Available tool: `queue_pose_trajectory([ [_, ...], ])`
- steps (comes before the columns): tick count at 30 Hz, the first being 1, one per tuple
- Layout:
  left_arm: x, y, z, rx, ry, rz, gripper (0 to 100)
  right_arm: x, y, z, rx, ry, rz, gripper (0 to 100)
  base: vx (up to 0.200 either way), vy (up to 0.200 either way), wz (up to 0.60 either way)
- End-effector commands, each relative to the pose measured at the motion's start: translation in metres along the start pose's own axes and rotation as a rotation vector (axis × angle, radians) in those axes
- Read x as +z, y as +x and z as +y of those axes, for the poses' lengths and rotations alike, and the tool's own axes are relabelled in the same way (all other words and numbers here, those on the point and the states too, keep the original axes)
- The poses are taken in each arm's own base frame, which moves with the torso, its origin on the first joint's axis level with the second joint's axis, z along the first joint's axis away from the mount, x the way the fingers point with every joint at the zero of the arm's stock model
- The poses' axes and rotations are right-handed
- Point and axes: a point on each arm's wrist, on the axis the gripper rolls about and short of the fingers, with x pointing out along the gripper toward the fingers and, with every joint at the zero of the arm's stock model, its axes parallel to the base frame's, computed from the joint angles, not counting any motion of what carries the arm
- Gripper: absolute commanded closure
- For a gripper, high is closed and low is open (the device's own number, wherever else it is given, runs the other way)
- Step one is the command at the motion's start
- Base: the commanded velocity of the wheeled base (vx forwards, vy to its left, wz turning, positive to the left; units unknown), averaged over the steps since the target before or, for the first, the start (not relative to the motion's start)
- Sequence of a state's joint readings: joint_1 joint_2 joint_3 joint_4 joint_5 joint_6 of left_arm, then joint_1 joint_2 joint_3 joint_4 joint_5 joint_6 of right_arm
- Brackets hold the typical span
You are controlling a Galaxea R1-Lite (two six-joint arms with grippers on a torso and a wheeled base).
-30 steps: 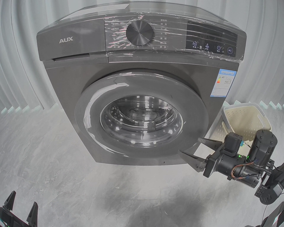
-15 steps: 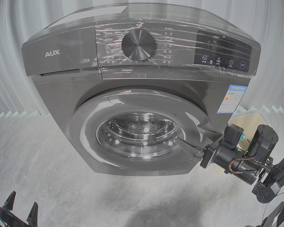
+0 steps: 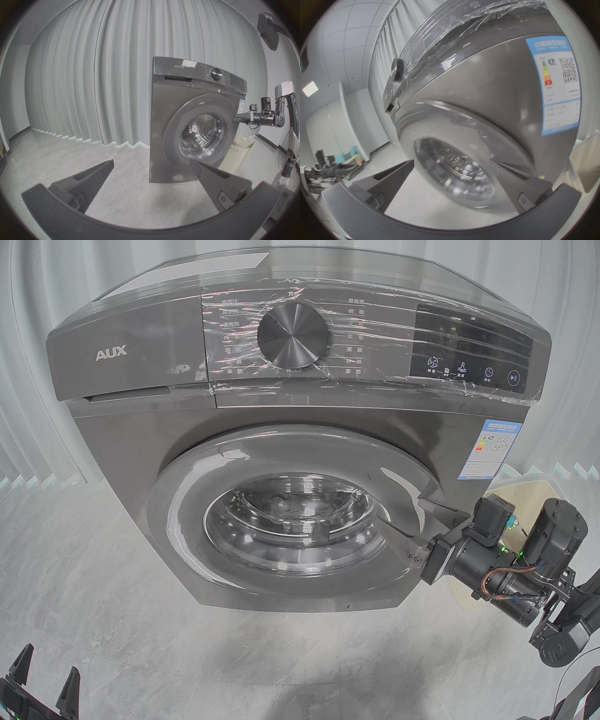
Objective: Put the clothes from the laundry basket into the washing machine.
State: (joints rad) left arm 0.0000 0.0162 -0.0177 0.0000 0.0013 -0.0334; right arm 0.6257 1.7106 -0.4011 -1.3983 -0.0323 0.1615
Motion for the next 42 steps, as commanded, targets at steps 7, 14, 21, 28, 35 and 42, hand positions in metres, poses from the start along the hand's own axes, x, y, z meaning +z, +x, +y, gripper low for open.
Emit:
queue_pose_trajectory([
  [7,-0.005,0.0,0.0,0.0,0.0,0.003,0,0.007,-0.001,-0.001,-0.027,0.005,-0.031,0,0.0,0.0,0.0],
  [14,-0.005,0.0,0.0,0.0,-0.002,0.003,0,-0.007,-0.033,0.016,0.06,0.003,0.055,0,0.0,0.0,0.0],
  [21,-0.005,0.0,0.0,0.0,-0.002,0.003,0,-0.012,-0.085,0.018,0.141,-0.001,0.108,0,0.0,0.0,0.0],
  [28,-0.005,0.0,0.0,0.0,-0.003,0.003,0,0.005,-0.141,0.001,0.054,0.007,0.052,0,0.0,0.0,0.0],
  [35,-0.004,0.0,0.0,0.0,-0.006,0.003,0,0.009,-0.194,-0.02,-0.2,-0.048,0.034,0,0.0,0.0,0.0],
  [42,-0.005,0.0,0.0,0.0,-0.008,0.005,0,-0.015,-0.255,-0.015,-0.416,-0.108,0.007,0,0.0,0.0,0.0],
])
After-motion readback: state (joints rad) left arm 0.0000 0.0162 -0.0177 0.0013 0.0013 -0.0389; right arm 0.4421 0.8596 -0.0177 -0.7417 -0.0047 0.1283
